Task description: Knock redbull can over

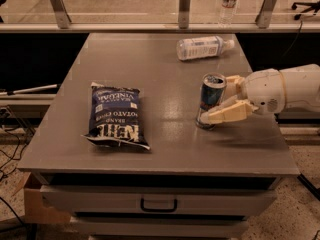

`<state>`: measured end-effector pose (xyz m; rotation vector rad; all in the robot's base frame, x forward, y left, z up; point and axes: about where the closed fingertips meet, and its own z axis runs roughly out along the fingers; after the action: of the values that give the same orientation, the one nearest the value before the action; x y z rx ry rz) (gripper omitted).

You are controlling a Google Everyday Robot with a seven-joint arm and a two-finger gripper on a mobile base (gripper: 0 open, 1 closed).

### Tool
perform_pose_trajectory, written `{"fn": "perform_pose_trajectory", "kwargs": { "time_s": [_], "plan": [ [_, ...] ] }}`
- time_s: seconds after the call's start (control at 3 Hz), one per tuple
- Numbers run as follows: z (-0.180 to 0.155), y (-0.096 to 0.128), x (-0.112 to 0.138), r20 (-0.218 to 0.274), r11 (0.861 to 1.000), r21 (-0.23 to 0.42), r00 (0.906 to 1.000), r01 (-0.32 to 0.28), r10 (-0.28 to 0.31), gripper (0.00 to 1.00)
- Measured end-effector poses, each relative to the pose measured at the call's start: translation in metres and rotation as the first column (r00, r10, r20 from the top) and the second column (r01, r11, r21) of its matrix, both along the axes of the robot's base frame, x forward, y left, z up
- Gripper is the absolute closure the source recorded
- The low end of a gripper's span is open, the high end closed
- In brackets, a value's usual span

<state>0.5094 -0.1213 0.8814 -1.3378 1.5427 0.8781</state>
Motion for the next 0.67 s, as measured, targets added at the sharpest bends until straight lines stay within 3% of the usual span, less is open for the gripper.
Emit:
{"fn": "perform_pose_trajectory", "kwargs": {
  "time_s": [0.67],
  "plan": [
    [0.0020,0.0013,0.0000,0.003,1.000,-0.010,0.9999,-0.012,0.012,0.83]
  ]
}}
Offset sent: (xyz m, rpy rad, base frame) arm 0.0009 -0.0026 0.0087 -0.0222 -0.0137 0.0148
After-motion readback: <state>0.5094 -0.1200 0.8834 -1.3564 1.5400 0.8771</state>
